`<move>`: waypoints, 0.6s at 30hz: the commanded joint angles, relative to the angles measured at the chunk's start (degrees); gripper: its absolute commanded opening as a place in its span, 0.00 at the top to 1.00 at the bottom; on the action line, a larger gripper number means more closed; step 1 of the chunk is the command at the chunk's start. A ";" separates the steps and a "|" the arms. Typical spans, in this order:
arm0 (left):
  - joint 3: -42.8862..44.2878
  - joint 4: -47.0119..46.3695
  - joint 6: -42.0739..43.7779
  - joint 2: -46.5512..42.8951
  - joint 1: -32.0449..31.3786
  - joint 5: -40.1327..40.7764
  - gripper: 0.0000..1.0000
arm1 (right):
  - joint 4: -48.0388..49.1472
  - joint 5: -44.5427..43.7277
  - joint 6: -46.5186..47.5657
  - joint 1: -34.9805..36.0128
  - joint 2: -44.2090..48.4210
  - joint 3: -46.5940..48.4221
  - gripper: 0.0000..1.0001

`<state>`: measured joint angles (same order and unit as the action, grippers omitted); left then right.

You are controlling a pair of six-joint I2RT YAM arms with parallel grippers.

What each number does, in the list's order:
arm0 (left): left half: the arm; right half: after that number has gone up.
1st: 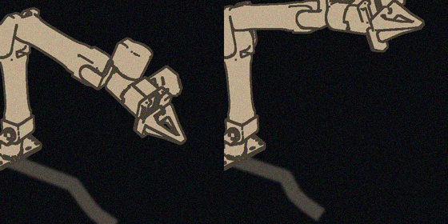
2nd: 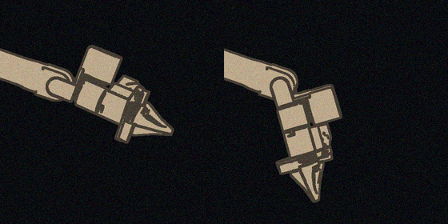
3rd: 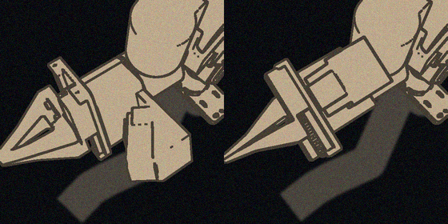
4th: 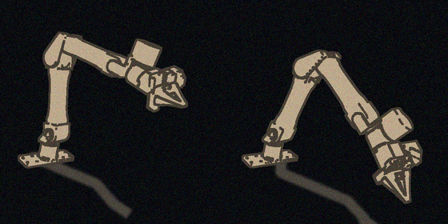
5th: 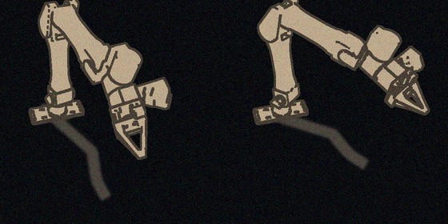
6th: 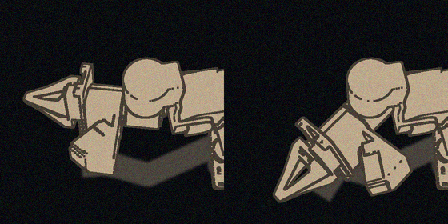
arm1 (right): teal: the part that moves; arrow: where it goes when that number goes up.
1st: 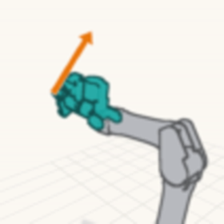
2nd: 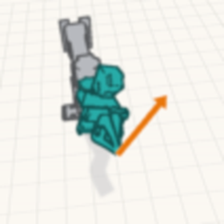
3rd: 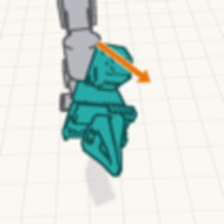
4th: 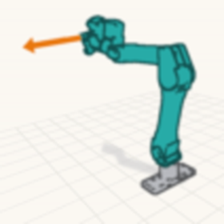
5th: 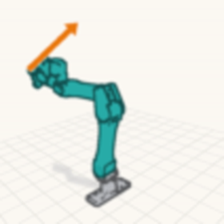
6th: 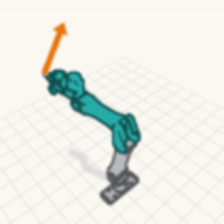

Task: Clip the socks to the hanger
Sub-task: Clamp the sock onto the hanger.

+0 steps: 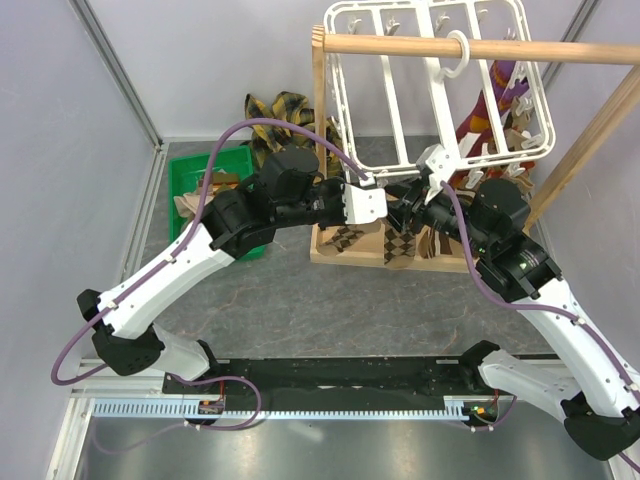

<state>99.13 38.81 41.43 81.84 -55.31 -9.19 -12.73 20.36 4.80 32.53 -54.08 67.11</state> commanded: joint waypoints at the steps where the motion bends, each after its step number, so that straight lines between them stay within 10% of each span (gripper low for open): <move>1: 0.18 -3.47 -2.14 -0.02 0.03 0.31 0.98 | -5.37 2.76 -1.46 0.69 0.47 -0.93 0.47; 9: -1.66 -6.98 -4.25 -1.95 0.11 2.33 0.85 | -5.37 -0.84 -3.92 0.69 2.67 -0.14 0.27; 18: -11.23 -17.88 -8.64 -11.61 0.11 5.06 0.41 | -6.16 -9.89 -4.80 0.69 6.10 -1.46 0.16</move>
<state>91.22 30.28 36.95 76.97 -55.31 -6.33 -18.55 16.25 1.08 33.06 -48.97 66.46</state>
